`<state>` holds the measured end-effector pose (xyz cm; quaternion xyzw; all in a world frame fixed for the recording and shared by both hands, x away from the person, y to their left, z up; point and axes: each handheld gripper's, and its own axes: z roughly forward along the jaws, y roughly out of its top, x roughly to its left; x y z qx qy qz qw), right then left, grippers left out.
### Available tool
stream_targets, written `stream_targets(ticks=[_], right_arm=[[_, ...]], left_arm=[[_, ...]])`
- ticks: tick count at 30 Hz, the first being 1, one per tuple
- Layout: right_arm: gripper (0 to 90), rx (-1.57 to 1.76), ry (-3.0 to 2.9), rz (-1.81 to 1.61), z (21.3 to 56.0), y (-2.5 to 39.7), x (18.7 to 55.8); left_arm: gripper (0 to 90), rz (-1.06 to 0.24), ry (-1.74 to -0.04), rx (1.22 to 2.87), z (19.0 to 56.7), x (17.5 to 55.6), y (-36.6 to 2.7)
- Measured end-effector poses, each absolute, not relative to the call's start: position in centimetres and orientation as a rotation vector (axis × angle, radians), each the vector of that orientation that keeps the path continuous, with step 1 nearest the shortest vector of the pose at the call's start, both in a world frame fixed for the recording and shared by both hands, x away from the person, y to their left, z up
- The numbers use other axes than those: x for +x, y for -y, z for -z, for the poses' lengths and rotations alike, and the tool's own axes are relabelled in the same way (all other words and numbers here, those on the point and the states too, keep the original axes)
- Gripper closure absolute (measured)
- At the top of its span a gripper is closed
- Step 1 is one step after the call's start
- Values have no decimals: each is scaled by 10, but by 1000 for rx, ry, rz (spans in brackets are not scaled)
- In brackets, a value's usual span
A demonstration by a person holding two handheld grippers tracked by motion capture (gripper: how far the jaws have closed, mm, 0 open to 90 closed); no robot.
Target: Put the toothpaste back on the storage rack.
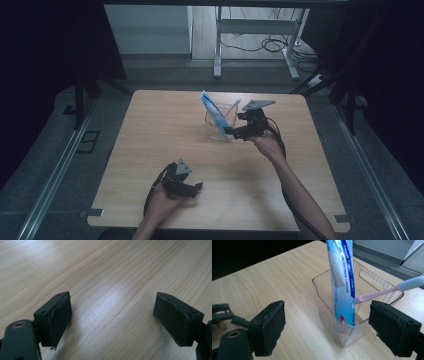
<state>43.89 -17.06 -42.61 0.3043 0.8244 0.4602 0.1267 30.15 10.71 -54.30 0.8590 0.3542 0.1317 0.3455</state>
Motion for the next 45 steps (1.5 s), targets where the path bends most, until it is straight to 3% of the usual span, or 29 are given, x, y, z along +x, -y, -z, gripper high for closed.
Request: stream_targets(ticks=[22, 45], right_arm=[[128, 872, -2416, -1292, 431, 194, 408], [129, 878, -2417, -1206, 462, 226, 369]], left_arm=[[153, -344, -921, 2227, 543, 301, -107], [153, -344, -921, 2226, 543, 301, -107]])
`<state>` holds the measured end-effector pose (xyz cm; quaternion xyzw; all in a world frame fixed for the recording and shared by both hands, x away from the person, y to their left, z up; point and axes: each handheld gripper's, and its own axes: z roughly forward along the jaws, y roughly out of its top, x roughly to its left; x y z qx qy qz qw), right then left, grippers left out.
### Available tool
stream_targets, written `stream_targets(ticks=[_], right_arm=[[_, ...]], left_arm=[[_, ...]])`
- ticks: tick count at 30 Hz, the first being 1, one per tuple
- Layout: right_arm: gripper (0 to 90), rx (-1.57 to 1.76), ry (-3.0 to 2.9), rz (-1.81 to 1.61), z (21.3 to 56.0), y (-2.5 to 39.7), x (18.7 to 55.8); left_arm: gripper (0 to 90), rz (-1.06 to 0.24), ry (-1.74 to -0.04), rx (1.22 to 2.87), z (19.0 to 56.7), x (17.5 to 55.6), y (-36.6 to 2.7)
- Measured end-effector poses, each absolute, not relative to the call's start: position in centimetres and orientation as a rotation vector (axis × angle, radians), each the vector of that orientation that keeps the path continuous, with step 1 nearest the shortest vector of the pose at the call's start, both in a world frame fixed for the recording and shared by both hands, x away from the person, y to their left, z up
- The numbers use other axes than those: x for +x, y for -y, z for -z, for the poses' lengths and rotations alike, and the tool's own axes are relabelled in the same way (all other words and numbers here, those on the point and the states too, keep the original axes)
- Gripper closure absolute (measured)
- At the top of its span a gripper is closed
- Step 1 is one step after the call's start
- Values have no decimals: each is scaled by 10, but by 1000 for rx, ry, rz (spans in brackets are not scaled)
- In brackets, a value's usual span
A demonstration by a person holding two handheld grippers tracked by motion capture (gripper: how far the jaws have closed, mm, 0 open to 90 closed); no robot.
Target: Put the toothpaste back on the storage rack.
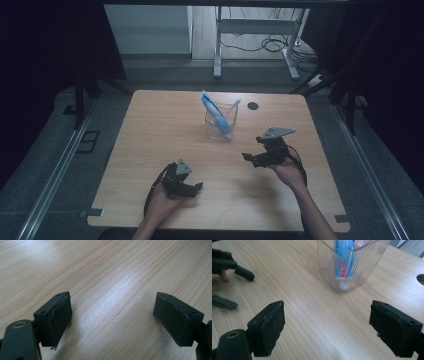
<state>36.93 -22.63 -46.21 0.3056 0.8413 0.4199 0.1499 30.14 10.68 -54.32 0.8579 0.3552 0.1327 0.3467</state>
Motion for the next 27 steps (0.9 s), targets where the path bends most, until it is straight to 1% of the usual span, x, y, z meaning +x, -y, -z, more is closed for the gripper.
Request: stream_targets(ticks=[11, 27], right_arm=[[131, 879, -2426, -1215, 482, 233, 352], [133, 972, -2438, -1188, 517, 257, 334]], left_arm=[[153, -347, -918, 2228, 543, 302, -107], [154, -343, -925, 2224, 543, 301, -107]])
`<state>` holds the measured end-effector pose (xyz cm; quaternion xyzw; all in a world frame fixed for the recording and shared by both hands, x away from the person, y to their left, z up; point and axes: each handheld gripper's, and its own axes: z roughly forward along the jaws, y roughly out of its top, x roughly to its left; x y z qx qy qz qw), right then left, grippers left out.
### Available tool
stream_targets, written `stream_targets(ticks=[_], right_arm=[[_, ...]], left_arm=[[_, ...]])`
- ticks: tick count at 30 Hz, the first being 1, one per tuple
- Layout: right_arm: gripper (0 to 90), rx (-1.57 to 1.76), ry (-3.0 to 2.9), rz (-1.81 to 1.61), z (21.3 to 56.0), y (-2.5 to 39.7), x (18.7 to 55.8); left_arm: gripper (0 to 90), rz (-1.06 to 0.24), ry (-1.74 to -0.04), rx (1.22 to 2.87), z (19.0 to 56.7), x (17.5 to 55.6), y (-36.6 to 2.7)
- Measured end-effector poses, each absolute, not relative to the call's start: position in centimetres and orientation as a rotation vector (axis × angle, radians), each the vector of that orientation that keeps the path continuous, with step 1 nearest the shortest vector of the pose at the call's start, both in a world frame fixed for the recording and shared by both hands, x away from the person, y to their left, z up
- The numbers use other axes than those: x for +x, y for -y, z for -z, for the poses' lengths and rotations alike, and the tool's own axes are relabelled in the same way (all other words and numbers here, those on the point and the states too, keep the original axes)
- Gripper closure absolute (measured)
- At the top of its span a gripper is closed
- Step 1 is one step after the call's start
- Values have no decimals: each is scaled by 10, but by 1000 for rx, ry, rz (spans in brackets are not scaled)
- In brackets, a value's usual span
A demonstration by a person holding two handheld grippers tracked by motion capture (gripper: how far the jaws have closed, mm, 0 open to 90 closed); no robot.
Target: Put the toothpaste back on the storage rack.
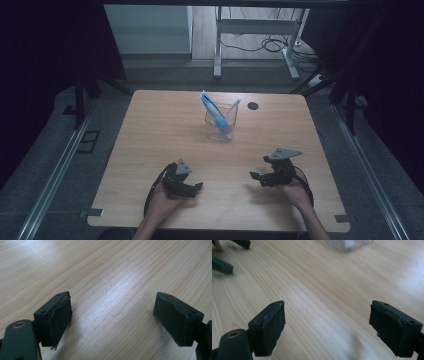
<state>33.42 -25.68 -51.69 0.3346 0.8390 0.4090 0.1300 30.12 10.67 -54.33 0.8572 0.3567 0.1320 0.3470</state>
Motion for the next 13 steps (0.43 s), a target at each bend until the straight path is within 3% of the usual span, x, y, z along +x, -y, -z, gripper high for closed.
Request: stream_targets(ticks=[13], right_arm=[[120, 980, -2465, -1055, 543, 265, 322]], left_arm=[[154, -341, -927, 2224, 543, 301, -107]])
